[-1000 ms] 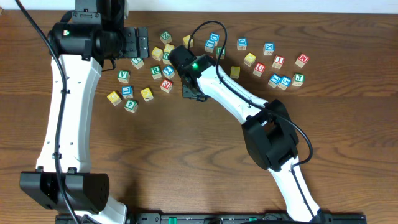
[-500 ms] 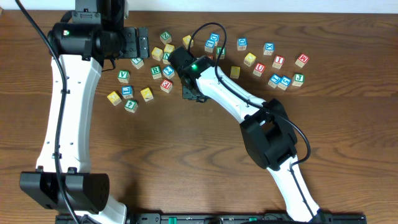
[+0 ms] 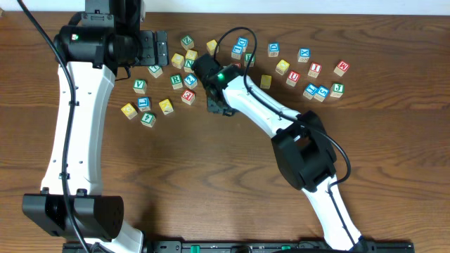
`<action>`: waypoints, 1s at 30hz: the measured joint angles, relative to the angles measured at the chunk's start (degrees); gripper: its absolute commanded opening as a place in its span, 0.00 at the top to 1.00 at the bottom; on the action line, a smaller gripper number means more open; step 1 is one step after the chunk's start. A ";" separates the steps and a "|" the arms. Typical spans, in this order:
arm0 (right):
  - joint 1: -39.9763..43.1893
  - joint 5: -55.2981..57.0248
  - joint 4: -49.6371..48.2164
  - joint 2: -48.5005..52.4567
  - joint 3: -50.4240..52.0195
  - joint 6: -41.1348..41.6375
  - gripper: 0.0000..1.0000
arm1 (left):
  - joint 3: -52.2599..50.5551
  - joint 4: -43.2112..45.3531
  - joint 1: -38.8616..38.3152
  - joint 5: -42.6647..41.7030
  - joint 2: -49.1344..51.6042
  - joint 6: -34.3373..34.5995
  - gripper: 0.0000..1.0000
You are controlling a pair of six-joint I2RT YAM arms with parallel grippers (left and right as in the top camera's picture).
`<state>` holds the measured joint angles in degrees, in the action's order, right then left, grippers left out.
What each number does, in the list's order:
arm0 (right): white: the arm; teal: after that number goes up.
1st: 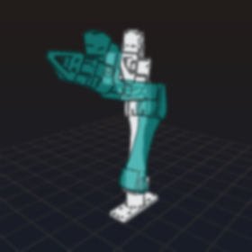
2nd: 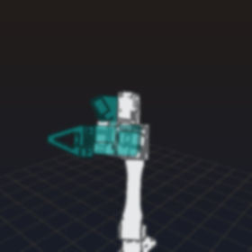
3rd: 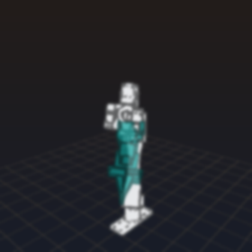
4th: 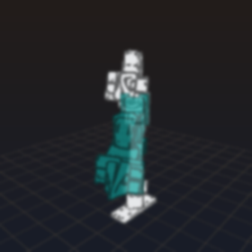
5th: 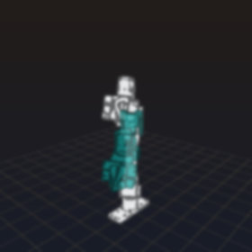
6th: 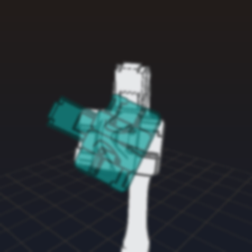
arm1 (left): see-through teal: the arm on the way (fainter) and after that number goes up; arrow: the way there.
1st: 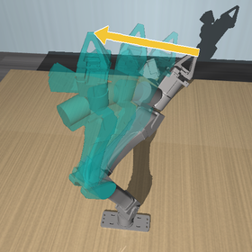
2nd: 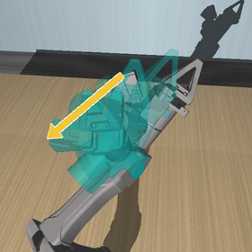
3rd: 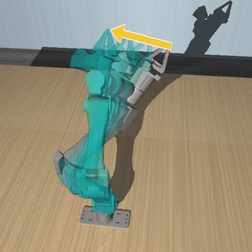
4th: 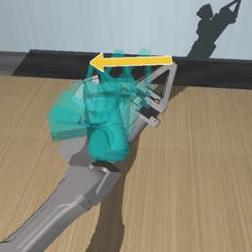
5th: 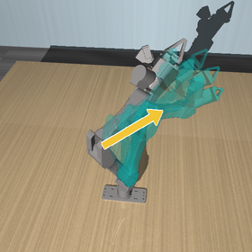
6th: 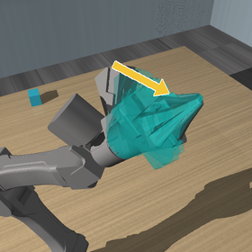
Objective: Spell out AI2
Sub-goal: 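Carry the A block left and set it down on the table, then move the right gripper to the red I block at right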
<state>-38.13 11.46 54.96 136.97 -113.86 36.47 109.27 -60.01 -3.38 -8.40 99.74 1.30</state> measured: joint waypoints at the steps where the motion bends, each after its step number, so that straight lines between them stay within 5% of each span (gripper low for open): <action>1: 0.42 -0.07 -0.20 -0.13 -0.44 -0.11 0.62 | 0.00 0.00 0.00 0.00 0.00 0.00 0.02; 13: 12.13 -0.59 1.25 -10.03 -2.14 -2.47 0.57 | 0.00 0.00 0.00 0.00 0.00 0.00 0.02; 30: 29.86 -2.78 2.97 -10.32 -1.66 -7.21 0.50 | 0.00 0.00 0.00 0.00 0.00 0.00 0.02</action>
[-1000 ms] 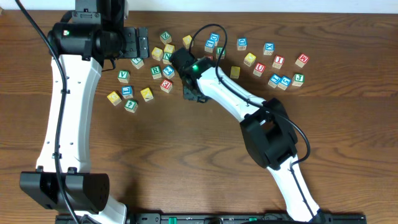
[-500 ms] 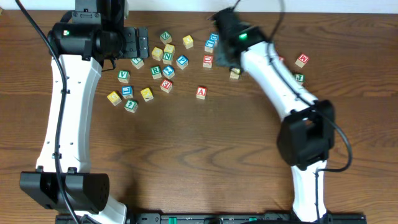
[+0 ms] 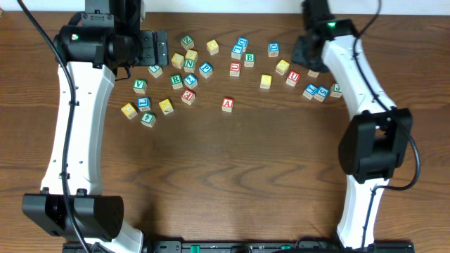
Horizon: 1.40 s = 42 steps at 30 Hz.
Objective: Spell out AI2
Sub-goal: 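Move the right gripper to the red I block at right, then grasp the red I block with the right gripper and lift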
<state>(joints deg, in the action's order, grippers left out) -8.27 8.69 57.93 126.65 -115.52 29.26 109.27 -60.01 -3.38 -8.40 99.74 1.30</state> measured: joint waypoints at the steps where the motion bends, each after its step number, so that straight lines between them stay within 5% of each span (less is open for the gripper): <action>1: 0.96 0.02 -0.37 0.00 0.24 -0.37 0.50 | 0.00 0.00 0.00 0.00 0.00 0.00 0.03; 14: 5.18 -0.74 -4.26 0.13 1.18 -7.06 0.49 | 0.00 0.00 0.00 0.00 0.00 0.00 0.02; 42: 5.16 -2.71 -11.21 8.46 1.79 -8.07 0.54 | 0.00 0.00 0.00 0.00 0.00 0.00 0.02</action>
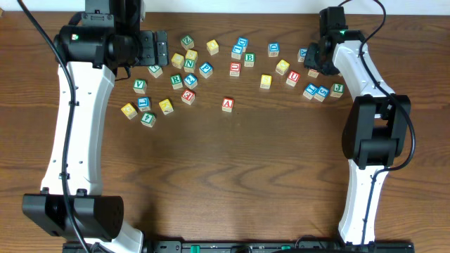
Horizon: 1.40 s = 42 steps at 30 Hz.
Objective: Spell out AI2
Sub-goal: 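Grasp the red I block with the right gripper and lift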
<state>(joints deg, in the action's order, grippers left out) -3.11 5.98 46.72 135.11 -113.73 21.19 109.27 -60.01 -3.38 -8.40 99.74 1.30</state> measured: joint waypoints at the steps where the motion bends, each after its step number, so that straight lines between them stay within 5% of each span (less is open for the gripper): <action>1: 0.00 0.00 -0.09 0.09 0.00 0.00 0.54 | 0.00 0.00 0.00 0.00 0.00 0.00 0.02; 22: 0.00 -0.02 -1.38 2.45 0.02 -0.46 0.76 | 0.00 0.00 0.00 0.00 0.00 0.00 0.03; 34: 0.00 -0.39 0.55 1.36 0.02 -0.48 0.75 | 0.00 0.00 0.00 0.00 0.00 0.00 0.02; 42: -0.15 -4.42 4.24 -8.50 0.22 -0.48 0.75 | 0.00 0.00 0.00 0.00 0.00 0.00 0.03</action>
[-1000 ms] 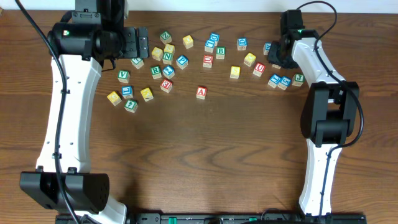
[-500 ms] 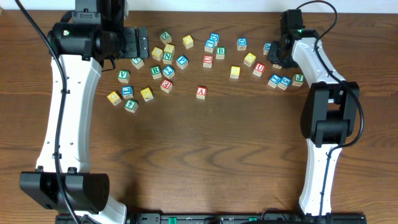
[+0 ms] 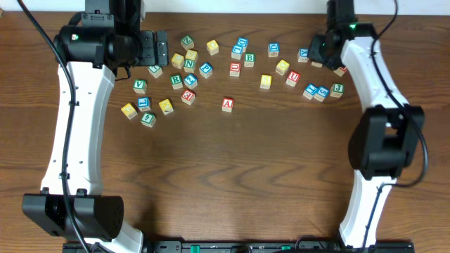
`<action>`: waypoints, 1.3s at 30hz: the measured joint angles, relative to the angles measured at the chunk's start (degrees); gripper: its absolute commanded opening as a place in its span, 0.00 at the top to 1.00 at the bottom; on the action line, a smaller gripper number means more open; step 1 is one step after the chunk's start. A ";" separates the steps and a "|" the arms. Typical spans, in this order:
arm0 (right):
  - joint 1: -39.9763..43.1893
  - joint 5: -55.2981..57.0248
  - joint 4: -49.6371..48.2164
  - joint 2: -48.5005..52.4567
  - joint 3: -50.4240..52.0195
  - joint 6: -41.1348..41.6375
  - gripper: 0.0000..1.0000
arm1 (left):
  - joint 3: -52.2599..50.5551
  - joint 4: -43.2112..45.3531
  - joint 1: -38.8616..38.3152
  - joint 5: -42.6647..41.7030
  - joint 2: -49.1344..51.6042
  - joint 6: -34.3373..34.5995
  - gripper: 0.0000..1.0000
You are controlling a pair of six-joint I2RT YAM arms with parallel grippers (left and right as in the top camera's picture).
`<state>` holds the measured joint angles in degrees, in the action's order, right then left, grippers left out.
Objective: Spell out AI2
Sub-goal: 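Grasp the red I block with the right gripper and lift, then carry the I block and place it right of the A block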
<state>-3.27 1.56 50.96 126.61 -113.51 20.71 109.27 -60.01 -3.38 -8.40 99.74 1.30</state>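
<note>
A red A block [image 3: 227, 105] stands alone on the table, in front of the scattered letter blocks. My right gripper [image 3: 318, 53] hangs over the right-hand cluster, between the X block [image 3: 304, 53] and the K block [image 3: 342, 70]. A tan block edge [image 3: 317, 64] shows between its fingers, and the spot in front of it is bare wood. I take this to be the I block, though its letter is hidden. My left gripper [image 3: 166, 49] rests open at the back left beside the left cluster, holding nothing. No 2 block can be made out.
Several loose blocks lie along the back: a left group around [image 3: 184, 70], a middle group near the B block [image 3: 249, 59], and a right group with the U block [image 3: 293, 76] and J block [image 3: 337, 88]. The left arm [image 3: 70, 140] spans the left side.
My right gripper has shifted a little toward the back edge. The red I block that sat under it no longer lies on its spot and is between the fingers. The left arm is unchanged.
First my right gripper was low over the table's middle, where the A block now stands. Then the A block stood alone and the arm was at the right cluster. Then it sat over the I block. Now it holds that block.
</note>
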 measured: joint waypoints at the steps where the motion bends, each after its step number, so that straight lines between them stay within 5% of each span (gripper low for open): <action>1: -0.07 -0.87 0.66 -1.27 0.00 0.00 0.75 | 0.00 0.00 0.00 0.00 0.00 0.00 0.02; 14: -7.82 -11.02 11.91 -3.26 0.90 0.02 0.74 | 0.00 -0.02 0.00 0.00 0.00 0.00 0.03; 28: -21.11 -7.52 -3.39 -3.21 13.35 0.02 0.73 | 0.00 0.00 0.00 -0.02 0.00 0.00 0.02; 39: -27.91 1.60 -6.03 -3.21 16.20 1.42 0.72 | 0.00 0.00 0.00 0.00 0.00 0.00 0.02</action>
<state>-31.18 3.16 44.93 123.39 -97.32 22.13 109.27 -60.01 -3.38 -8.40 99.74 1.30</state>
